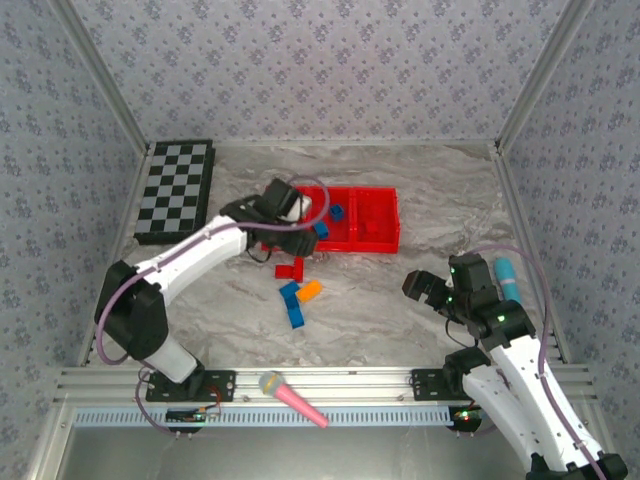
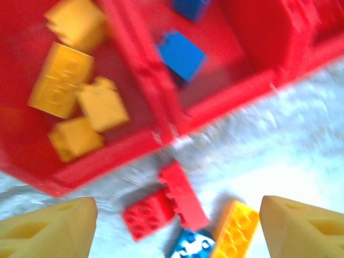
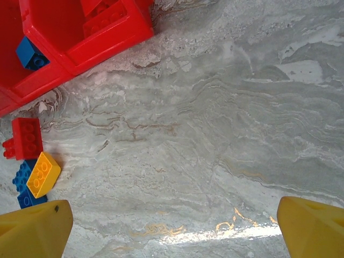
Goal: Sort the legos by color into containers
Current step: Pick up the lego from the center of the table.
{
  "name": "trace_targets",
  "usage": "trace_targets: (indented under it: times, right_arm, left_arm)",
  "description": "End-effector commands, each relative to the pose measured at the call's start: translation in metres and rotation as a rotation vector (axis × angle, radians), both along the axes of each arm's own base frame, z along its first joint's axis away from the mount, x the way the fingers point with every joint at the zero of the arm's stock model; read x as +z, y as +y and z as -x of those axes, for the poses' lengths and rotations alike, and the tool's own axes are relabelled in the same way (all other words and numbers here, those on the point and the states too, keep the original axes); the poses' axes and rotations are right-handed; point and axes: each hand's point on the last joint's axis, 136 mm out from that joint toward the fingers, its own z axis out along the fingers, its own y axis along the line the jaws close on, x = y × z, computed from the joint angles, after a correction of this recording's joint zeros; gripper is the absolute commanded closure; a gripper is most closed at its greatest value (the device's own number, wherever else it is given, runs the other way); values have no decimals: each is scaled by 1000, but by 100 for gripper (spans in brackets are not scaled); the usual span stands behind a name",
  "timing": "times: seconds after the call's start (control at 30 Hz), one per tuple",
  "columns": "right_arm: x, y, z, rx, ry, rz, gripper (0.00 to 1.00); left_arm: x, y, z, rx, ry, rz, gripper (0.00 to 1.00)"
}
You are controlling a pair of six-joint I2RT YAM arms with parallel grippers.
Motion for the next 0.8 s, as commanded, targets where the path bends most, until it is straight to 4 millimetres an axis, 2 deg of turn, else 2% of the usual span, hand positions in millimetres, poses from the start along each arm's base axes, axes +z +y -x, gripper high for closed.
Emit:
trace_targets:
  times: [0.0,0.1,0.2,0.4,0.53,0.77]
  right_arm:
    - [4,-1,-6,-13,-24,-1,0]
    - [5,-1,-9,-14,-37,3,0]
    - [5,0,-10,-15,-38,-2,0]
    - [5,-1,-8,-16,-30,2,0]
    - [6,-2,-5,-16,-24,1,0]
    - [2,-1,-3,-12,-15,-3,0]
  left_arm:
    - [-23,-8,41,-147,54,-93,22]
    - [-42,-16,57,-197,77,-143,23]
    - [-59,-21,63,-223,100,-198,24]
    - [-84,-40,65,-287,107,-307,26]
    - [-104,-51,65,-319,136,-361,30]
    - [-130,-53,61,-323,161,-437,36]
